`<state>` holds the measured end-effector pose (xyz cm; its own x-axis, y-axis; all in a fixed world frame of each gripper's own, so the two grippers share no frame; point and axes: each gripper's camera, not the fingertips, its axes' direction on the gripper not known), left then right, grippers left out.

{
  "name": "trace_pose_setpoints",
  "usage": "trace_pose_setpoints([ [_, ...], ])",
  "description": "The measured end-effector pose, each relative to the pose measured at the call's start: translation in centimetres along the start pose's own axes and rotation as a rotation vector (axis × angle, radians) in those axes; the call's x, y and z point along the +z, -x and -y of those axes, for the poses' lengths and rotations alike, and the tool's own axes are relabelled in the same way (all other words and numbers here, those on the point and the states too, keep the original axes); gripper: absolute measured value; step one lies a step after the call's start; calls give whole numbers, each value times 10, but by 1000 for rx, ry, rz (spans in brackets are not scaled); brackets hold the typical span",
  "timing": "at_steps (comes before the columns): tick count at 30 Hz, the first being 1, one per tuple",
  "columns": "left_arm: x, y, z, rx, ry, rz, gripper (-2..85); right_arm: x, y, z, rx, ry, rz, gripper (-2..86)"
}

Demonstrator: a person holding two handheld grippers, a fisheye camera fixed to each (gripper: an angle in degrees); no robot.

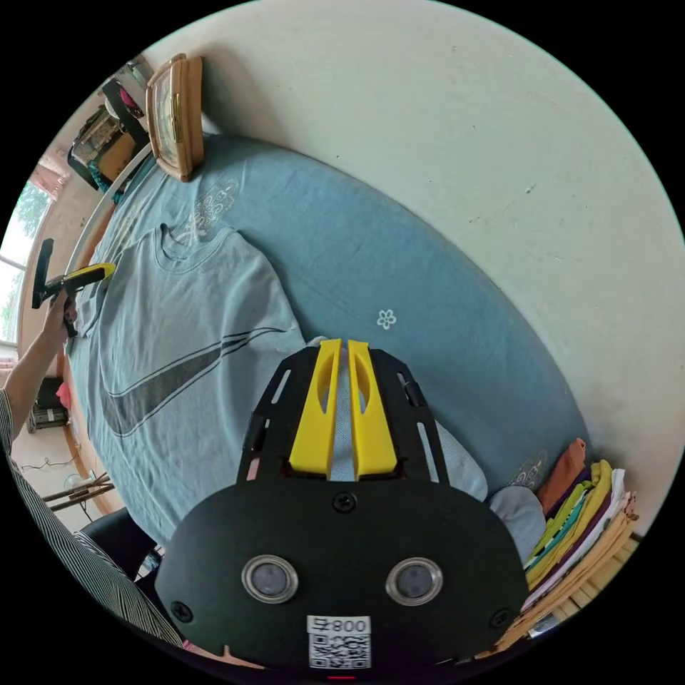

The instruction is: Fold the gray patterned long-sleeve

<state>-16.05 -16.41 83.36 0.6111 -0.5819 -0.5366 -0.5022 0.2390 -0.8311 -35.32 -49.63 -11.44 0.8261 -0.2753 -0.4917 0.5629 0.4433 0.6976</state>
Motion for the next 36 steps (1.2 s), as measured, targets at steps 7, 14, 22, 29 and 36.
trace_pose_setpoints([
  [7,18,63,-21,-191,81,1,64,18,-2,11,-38,91,-32,51],
  [14,1,71,-25,-163,29,55,23,4,-18,2,7,130,-88,6],
  [22,3,92,-35,-162,44,48,23,-1,-35,-7,134,87,28,1],
  [29,-16,109,-45,-185,-45,33,33,-25,-33,-20,260,-66,83,0],
  [36,-12,126,-43,-212,-24,112,28,-6,61,32,3,-66,134,1],
])
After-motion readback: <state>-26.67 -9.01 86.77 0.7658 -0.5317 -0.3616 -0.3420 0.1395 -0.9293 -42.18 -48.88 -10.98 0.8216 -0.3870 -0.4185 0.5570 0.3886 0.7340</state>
